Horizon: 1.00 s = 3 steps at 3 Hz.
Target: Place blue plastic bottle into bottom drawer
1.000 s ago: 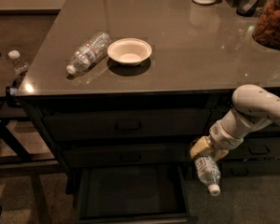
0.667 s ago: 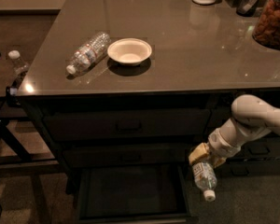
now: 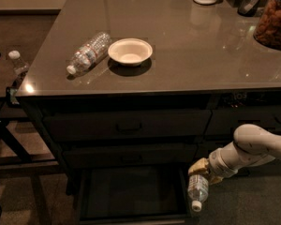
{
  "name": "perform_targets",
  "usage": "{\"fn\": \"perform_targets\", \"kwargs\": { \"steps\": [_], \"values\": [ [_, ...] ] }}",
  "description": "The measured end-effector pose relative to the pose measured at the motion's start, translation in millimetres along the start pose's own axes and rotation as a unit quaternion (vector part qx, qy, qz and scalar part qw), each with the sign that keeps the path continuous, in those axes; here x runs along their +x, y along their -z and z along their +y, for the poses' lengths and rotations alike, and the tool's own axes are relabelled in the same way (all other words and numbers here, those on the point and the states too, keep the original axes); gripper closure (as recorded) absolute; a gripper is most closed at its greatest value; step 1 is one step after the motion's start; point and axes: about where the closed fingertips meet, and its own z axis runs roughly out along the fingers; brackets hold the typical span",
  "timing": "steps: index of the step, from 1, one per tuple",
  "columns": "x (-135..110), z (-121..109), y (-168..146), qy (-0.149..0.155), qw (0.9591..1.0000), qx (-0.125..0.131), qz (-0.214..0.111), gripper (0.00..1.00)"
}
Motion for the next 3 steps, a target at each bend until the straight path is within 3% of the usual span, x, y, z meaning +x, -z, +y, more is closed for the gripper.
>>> {"fn": "perform_targets", "kwargs": {
  "steps": [1,2,3],
  "values": [
    [0.0,0.0,0.0,0.0,1.0,0.0,0.0,1.0],
    [0.0,-10.1,-20.2,-0.044,0.9988,-0.015,-0.011,1.0],
    [0.9,-33.7,-45.2,-0.136,0.9892,-0.032,-0.043,1.0]
  ]
}}
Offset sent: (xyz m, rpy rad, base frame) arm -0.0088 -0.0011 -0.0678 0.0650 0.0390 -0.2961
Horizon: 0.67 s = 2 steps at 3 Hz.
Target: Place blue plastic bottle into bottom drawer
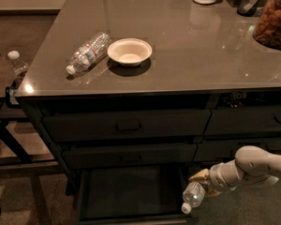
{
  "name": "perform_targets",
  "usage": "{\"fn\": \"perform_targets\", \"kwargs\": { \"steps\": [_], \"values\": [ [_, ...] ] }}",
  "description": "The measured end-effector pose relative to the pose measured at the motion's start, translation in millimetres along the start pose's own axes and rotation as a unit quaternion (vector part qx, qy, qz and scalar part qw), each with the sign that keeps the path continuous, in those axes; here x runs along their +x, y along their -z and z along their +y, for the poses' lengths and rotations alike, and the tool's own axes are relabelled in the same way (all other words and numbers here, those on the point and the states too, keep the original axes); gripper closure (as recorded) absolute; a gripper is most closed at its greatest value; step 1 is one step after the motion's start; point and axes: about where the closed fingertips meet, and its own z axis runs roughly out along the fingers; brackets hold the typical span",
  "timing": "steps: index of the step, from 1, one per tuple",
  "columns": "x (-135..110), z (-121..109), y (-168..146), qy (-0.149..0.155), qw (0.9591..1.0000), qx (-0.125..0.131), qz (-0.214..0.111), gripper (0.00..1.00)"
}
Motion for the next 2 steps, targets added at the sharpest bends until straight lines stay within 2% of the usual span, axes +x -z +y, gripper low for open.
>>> {"fn": "perform_targets", "kwargs": {
  "steps": [1,2],
  "values": [
    [-15.2,-16.8,-15.8,-0.092,0.9946,-0.006,-0.047,1.0],
    [-15.2,-16.8,-15.8,-0.092,0.9946,-0.006,-0.047,1.0]
  ]
}}
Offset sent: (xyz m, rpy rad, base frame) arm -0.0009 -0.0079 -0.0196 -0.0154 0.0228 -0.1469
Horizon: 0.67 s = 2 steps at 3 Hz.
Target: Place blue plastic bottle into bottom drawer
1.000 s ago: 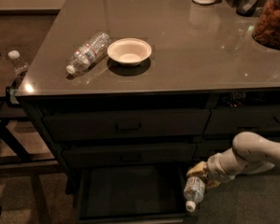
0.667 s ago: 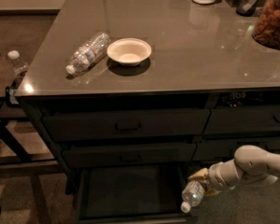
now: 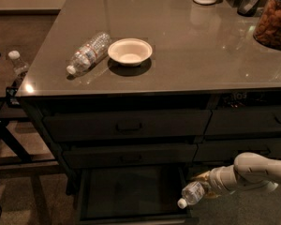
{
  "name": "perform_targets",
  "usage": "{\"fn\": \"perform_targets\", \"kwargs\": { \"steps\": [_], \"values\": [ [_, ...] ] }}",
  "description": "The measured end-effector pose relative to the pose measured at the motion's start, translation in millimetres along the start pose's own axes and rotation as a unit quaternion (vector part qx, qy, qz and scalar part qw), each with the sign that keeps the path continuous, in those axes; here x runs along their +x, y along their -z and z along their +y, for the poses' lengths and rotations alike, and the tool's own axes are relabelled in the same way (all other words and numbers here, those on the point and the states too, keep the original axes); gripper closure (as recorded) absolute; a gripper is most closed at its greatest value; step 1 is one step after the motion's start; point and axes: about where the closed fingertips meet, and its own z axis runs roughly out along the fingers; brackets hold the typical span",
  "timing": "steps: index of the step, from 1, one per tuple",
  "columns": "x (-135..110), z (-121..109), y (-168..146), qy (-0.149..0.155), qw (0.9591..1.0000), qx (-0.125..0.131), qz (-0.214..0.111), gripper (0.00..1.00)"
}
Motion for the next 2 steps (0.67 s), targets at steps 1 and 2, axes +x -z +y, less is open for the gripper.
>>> {"fn": "perform_targets", "kwargs": {
  "steps": [1,2],
  "values": [
    [2.6,-2.8,-11.2,-0.009,1.0,0.0,0.0,1.0],
    [3.7,-9.0,-43.5,-0.057,0.9983,-0.008,0.003,1.0]
  ]
}}
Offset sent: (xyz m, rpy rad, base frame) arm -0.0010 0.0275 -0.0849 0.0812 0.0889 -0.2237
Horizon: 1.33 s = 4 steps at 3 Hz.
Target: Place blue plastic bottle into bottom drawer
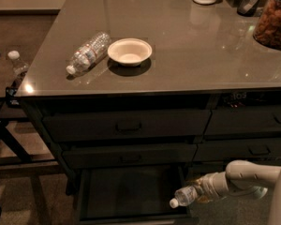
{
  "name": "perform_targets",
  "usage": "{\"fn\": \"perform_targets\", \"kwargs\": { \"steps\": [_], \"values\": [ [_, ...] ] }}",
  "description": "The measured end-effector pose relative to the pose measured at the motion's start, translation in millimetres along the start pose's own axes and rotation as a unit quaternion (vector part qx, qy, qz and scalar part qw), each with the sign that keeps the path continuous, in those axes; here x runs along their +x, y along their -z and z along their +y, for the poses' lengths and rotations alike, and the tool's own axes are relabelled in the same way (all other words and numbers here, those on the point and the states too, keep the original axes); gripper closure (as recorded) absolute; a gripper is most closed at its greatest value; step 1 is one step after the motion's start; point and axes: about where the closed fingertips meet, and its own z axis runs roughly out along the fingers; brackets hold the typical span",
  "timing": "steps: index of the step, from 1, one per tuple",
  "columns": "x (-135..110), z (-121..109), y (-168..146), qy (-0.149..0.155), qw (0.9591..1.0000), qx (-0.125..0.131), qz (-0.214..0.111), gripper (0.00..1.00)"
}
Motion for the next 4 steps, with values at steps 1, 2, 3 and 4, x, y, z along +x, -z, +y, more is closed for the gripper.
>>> {"fn": "perform_targets", "kwargs": {
  "steps": [1,2,3,4],
  "values": [
    [0.3,-3.0,-32.0,-0.054,0.9984,0.0,-0.012,1.0],
    [-2.9,-2.2,-33.2,-0.058,0.9981,-0.002,-0.019,1.0],
    [1.3,-0.6,-36.5,-0.065,0.9977,-0.007,-0.015,1.0],
    [25.6,3.7,-71.4,-0.088,0.9961,-0.005,-0.003,1.0]
  ]
}}
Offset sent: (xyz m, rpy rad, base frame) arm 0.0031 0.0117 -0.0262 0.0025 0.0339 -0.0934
